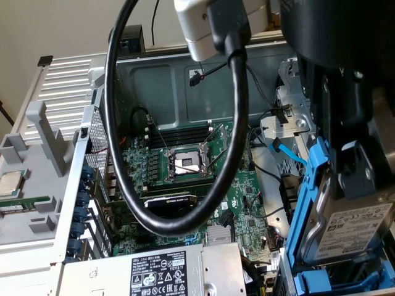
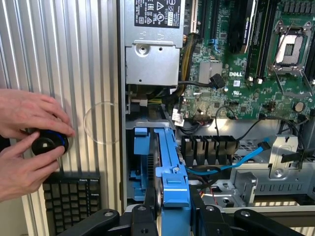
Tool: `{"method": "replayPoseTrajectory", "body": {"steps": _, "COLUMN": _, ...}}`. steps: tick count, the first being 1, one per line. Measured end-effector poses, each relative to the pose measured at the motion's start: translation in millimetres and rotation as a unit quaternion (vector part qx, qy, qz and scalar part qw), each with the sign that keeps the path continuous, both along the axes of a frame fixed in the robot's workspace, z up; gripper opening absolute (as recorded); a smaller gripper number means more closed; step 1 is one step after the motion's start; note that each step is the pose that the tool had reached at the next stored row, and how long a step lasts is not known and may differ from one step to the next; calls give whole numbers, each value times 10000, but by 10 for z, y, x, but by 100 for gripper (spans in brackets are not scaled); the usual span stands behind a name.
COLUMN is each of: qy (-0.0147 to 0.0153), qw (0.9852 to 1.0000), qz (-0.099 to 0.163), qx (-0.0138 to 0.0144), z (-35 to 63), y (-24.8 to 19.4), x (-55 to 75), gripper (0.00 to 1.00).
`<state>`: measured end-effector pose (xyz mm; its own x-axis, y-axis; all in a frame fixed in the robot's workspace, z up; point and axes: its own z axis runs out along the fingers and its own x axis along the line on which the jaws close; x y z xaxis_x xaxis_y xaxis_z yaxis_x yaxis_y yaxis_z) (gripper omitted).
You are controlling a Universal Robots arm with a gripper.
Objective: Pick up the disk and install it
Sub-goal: 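Insert the disk into the insertion slot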
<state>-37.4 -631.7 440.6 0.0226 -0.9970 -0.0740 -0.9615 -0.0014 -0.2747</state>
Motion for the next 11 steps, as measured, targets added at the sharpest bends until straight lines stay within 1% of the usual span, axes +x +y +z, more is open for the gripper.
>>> {"method": "replayPoseTrajectory", "body": {"steps": 7, "qy": -2, "qw": 10000, "qz": 0, "qx": 0, "z": 35, "y": 0, "x": -15, "gripper": 36}}
{"method": "replayPoseTrajectory", "body": {"steps": 9, "qy": -7, "qw": 10000, "qz": 0, "qx": 0, "z": 48, "y": 0, "x": -16, "gripper": 36}}
{"method": "replayPoseTrajectory", "body": {"steps": 11, "qy": -19, "qw": 10000, "qz": 0, "qx": 0, "z": 63, "y": 0, "x": -17, "gripper": 36}}
